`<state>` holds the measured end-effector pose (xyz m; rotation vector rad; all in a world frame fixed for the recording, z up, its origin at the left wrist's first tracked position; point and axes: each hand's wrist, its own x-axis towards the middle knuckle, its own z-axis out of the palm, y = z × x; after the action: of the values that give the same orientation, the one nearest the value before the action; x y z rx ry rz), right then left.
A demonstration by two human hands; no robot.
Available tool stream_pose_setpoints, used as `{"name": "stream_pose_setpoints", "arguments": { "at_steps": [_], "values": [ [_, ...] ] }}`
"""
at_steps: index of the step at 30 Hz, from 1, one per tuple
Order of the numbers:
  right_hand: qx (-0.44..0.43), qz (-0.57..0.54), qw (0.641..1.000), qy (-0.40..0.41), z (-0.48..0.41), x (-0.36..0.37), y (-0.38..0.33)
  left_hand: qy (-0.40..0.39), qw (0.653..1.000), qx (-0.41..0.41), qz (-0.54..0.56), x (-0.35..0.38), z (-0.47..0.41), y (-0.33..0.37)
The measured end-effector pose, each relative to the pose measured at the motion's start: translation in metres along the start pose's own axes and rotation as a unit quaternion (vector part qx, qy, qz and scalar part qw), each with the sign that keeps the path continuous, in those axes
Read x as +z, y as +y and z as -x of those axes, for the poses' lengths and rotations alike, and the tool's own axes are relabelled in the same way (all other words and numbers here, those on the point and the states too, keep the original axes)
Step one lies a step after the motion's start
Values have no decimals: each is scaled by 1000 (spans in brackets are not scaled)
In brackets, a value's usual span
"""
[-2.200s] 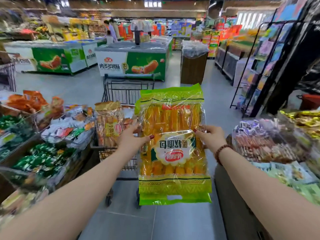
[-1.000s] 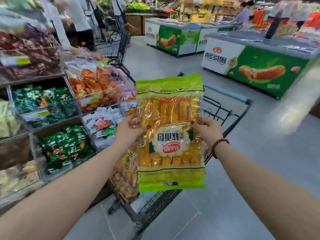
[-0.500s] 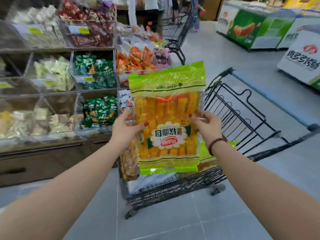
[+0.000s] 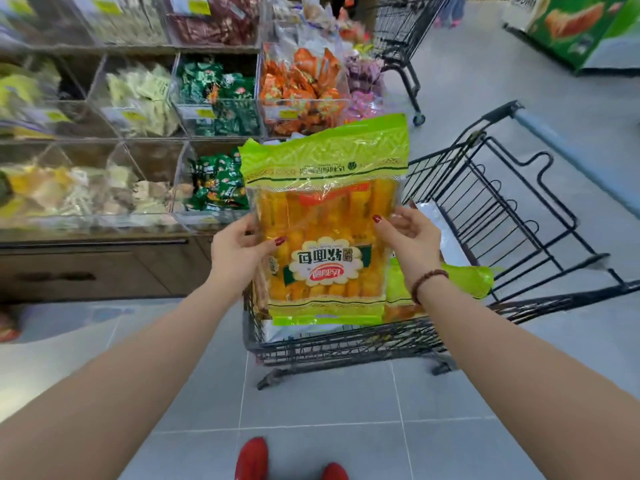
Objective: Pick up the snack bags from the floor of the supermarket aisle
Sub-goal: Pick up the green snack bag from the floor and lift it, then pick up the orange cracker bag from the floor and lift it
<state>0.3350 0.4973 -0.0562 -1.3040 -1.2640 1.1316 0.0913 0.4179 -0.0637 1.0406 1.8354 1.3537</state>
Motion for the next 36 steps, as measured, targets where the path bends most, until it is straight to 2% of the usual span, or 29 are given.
{"name": "stream_pose_setpoints", "arguments": {
  "at_steps": [2,7,11,13,18,19,21,23,25,32,36],
  "values": [
    [17,-9,1000,-7,2,-1,5,-15,1000,11,-14,-1,0,2],
    [84,59,994,-19,18,-9,52,-46,993,-52,-92,7,24,-34],
    [148,127,976,-92,30,-8,70,-70,978,-126,-150,14,39,-53],
    [153,161,969,-110,35,-7,63,-77,977,-135,-143,10,41,-58],
    [126,67,985,-96,31,-3,42,-30,995,-96,1,-1,38,-54],
    [125,72,983,-110,29,1,40,-38,995,-93,-7,0,37,-53],
    [125,138,969,-163,26,9,41,-79,988,-93,-99,5,37,-55],
    [124,227,942,-215,32,16,48,-125,964,-99,-212,10,42,-65],
    [109,288,922,-236,39,21,60,-145,950,-91,-260,14,48,-77],
    [13,401,883,-244,40,40,41,-126,943,-14,-308,-10,53,-67],
    [-53,405,864,-296,41,79,9,-79,942,11,-326,-62,45,-52]
  ]
}}
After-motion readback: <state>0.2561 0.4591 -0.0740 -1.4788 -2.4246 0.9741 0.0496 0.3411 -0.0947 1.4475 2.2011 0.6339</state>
